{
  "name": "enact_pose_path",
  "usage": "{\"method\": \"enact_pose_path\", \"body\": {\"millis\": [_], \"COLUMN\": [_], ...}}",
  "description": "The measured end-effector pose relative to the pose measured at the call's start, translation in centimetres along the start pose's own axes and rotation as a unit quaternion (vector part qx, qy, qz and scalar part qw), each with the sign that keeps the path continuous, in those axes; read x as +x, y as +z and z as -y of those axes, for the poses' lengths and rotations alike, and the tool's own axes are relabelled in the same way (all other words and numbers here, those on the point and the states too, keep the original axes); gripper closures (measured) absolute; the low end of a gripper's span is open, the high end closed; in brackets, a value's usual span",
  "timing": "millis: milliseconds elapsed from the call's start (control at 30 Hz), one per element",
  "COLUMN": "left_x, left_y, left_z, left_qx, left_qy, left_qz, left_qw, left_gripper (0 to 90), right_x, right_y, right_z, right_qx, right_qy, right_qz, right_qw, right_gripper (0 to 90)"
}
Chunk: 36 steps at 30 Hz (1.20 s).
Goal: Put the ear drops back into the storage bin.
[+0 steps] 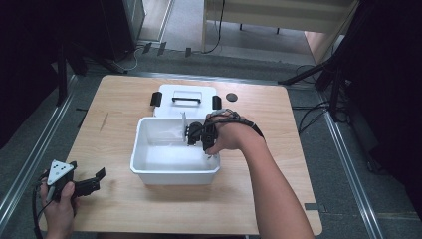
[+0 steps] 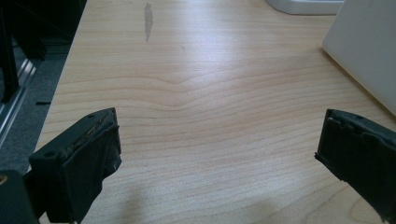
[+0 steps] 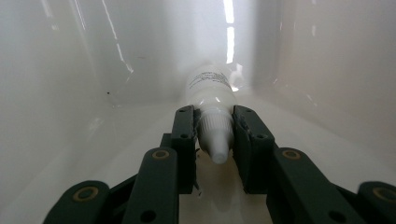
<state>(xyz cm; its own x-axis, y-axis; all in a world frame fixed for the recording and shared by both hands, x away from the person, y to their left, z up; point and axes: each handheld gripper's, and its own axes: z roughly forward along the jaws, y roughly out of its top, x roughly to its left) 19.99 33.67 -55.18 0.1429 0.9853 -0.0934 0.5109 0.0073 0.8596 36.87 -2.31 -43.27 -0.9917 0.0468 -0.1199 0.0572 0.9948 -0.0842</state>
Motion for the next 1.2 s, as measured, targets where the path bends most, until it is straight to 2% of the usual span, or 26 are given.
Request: {"method": "enact_pose_path", "body": {"millis": [400,600,700,900,1200], "left_x": [0.0,0.0,0.0,0.0,-0.1], "left_y": [0.0,0.0,0.0,0.0,0.1], "left_z": [0.0,0.0,0.0,0.0,0.0], "left_qx": [0.000,0.000,-0.001,-0.001,0.001], "left_qy": [0.000,0.000,-0.001,0.002,0.005], "left_qz": [0.000,0.000,0.000,-0.002,-0.002], "left_qw": [1.0000,1.0000,1.0000,1.0000,1.0000], "left_gripper": [0.2,0.2,0.2,0.2,0.2], "right_x": [0.1,0.0,-0.1,-0.1,-0.4], "right_y": [0.1,-0.2,-0.6,-2.0,-4.9], "right_z": [0.1,0.2,0.5,1.2,2.9], "right_qx": [-0.002,-0.007,-0.017,-0.042,-0.088], "right_qy": [-0.001,0.003,0.008,0.021,0.035], "right_qz": [0.002,0.001,-0.003,0.002,0.014], "right_qw": [1.0000,1.0000,0.9998,0.9989,0.9954], "right_gripper": [70.0,64.8,59.8,52.6,51.5]}}
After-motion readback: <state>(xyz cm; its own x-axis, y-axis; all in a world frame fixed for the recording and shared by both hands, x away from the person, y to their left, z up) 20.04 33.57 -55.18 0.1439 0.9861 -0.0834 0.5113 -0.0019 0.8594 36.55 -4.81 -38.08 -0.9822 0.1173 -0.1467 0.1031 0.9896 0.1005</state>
